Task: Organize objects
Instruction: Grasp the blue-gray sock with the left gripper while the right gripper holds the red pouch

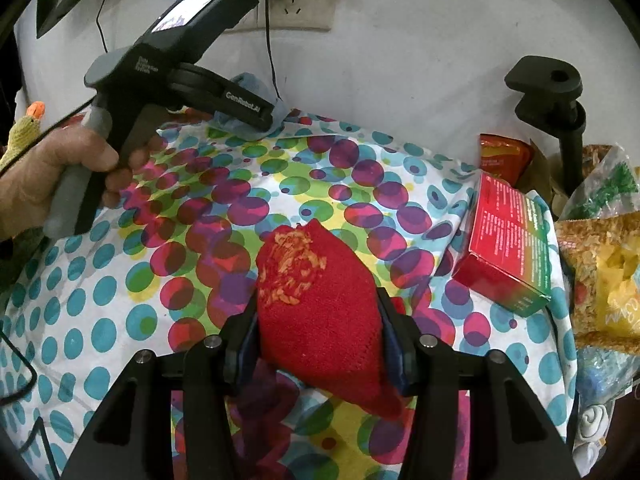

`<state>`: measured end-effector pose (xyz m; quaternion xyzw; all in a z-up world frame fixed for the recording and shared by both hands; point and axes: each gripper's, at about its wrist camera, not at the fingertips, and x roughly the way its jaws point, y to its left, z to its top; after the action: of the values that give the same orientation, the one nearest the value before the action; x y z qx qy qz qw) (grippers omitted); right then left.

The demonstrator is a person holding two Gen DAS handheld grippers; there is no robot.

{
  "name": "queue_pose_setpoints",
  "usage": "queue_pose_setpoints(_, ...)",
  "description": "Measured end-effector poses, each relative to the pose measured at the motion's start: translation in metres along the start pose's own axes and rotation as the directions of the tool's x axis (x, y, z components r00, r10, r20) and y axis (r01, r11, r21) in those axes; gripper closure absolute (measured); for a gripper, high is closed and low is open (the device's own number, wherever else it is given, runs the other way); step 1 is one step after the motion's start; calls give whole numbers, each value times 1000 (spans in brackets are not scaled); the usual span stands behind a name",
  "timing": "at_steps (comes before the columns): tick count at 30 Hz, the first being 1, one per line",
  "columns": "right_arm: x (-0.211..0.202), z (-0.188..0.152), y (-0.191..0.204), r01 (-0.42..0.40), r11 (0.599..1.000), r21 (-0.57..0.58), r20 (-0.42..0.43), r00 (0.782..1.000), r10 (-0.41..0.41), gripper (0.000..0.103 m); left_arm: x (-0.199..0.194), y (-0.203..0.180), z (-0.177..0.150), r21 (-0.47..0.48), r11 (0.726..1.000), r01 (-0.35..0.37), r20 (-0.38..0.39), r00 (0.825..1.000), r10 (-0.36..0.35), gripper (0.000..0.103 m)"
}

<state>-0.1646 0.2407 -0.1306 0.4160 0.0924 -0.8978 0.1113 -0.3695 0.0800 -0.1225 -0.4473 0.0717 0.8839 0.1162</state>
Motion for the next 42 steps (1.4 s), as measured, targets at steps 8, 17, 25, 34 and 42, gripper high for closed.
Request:
queue_pose_setpoints(8,1,1,2,7,1000,-6,-1,1000,-7,54,-8,1,-4,-26,999,27,37,999,-26,69)
queue_pose_setpoints(17,3,3,1,9,1000,-11,-6,1000,-10,54,-32,-3,-20,-46,999,29,51,998,-27,69)
queue_pose_setpoints(25,2,4,1,12,1000,-12,-8,1000,-12,54,-65,-5,-54,-37,999,9,70,998,-6,69)
queue_pose_setpoints(34,4,4,3,15,1000,-14,-10,1000,-15,53,-90,-24,-92,8,999,-35,65,997,35,69)
queue_pose_setpoints(42,3,5,3,12,1000,-12,-11,1000,-12,53,-103,-23,-118,-9,1000,-28,72,997,28,69)
